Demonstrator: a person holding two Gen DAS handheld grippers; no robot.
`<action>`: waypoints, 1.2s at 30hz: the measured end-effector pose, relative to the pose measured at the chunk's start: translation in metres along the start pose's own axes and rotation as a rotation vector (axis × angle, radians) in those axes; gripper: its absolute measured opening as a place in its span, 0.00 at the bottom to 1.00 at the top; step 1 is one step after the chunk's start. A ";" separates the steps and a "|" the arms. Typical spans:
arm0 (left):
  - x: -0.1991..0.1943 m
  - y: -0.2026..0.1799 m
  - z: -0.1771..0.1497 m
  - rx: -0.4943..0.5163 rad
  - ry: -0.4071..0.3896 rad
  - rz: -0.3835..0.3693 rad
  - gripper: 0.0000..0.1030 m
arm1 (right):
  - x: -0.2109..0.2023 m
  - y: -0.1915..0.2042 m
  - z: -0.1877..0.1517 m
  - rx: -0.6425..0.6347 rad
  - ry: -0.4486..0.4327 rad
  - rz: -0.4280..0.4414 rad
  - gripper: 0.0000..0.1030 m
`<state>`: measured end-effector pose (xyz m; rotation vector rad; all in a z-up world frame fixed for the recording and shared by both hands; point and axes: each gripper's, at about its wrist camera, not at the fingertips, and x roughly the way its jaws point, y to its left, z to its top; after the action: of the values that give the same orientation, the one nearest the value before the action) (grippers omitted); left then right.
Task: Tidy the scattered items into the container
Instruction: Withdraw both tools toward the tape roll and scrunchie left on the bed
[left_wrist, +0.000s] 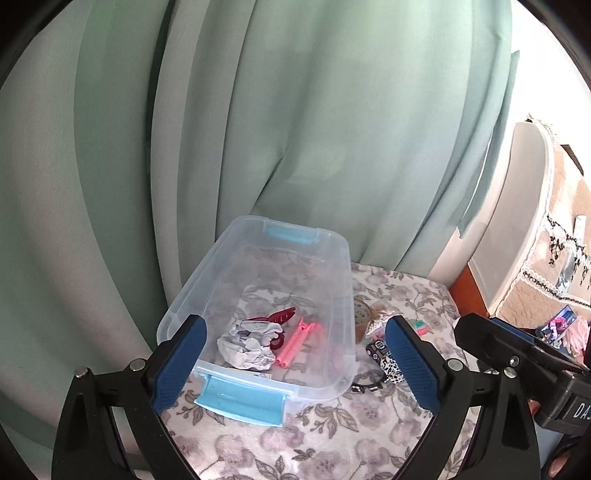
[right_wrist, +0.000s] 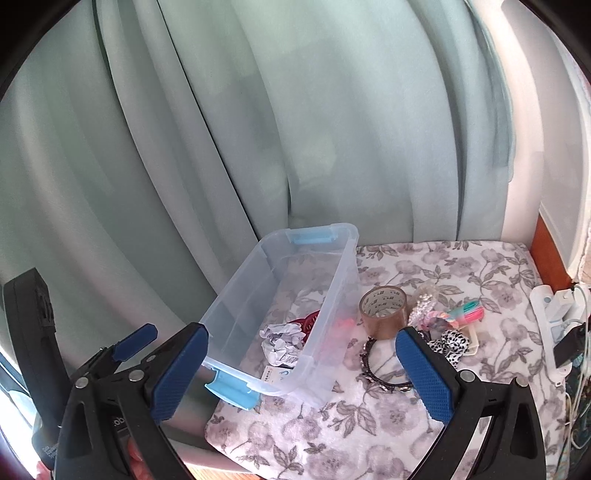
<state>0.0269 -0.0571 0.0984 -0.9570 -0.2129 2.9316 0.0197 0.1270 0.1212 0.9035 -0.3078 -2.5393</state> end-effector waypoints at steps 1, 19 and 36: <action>-0.002 -0.004 0.000 0.007 -0.005 0.002 0.95 | -0.004 -0.002 -0.001 -0.001 -0.012 -0.002 1.00; -0.006 -0.084 -0.002 0.055 -0.014 -0.129 0.95 | -0.074 -0.061 -0.014 0.043 -0.266 -0.033 1.00; 0.028 -0.140 -0.033 0.127 0.141 -0.216 1.00 | -0.091 -0.127 -0.035 0.173 -0.261 -0.015 1.00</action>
<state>0.0245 0.0874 0.0757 -1.0443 -0.1138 2.6364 0.0656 0.2793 0.1013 0.6327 -0.6093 -2.6778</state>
